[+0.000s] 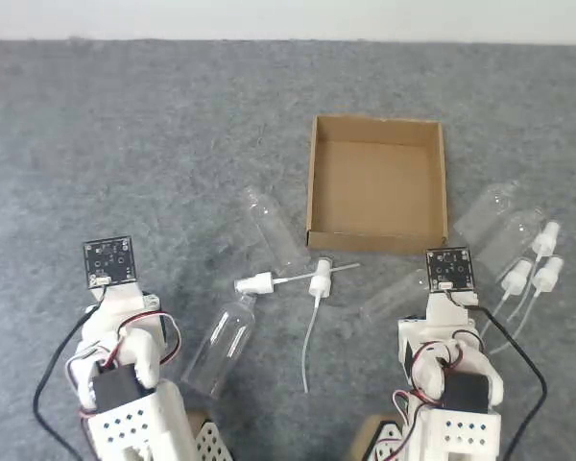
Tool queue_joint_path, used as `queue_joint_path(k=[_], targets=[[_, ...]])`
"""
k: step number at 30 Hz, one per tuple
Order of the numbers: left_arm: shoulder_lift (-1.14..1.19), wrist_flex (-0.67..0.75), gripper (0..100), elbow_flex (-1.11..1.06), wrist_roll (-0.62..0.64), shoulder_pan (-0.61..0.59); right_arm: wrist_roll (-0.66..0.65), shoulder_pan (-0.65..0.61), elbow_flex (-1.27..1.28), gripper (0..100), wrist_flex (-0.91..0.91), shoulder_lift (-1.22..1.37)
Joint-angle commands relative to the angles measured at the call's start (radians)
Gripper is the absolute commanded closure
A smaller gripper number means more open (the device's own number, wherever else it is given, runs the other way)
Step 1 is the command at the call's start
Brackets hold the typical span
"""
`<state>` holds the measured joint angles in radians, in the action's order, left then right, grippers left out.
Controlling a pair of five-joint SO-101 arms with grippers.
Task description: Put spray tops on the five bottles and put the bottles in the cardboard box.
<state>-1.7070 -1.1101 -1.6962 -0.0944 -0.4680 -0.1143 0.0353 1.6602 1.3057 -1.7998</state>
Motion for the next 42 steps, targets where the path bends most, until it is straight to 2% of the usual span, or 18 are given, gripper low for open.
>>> queue_joint_path(k=[1, 5, 9, 24, 27, 32, 35, 42], targets=[[-0.017, 0.002, 97, 0.005, 0.011, 0.003, -0.006, -0.002, 0.023, 97.2, 0.004, -0.015], [-0.017, 0.002, 97, 0.005, 0.009, 0.009, -0.006, -0.001, 0.023, 97.2, 0.004, -0.015], [-0.017, 0.002, 97, 0.005, 0.008, 0.098, -0.006, -0.002, 0.020, 97.1, -0.010, -0.016], [-0.017, -0.002, 97, 0.005, 0.006, 0.101, -0.008, 0.186, 0.005, 97.1, -0.553, -0.016], [-0.017, -0.003, 97, 0.005, 0.006, 0.101, -0.008, 0.186, -0.066, 97.0, -0.526, -0.015], [-0.017, -0.003, 97, 0.005, 0.006, 0.101, -0.008, 0.193, -0.322, 97.0, -0.372, -0.007], [-0.017, -0.003, 97, 0.005, 0.006, 0.101, -0.005, 0.191, -0.446, 96.1, -0.349, 0.012], [-0.017, -0.003, 97, 0.005, 0.006, 0.101, 0.000, 0.194, -0.621, 83.7, -0.355, 0.398]])
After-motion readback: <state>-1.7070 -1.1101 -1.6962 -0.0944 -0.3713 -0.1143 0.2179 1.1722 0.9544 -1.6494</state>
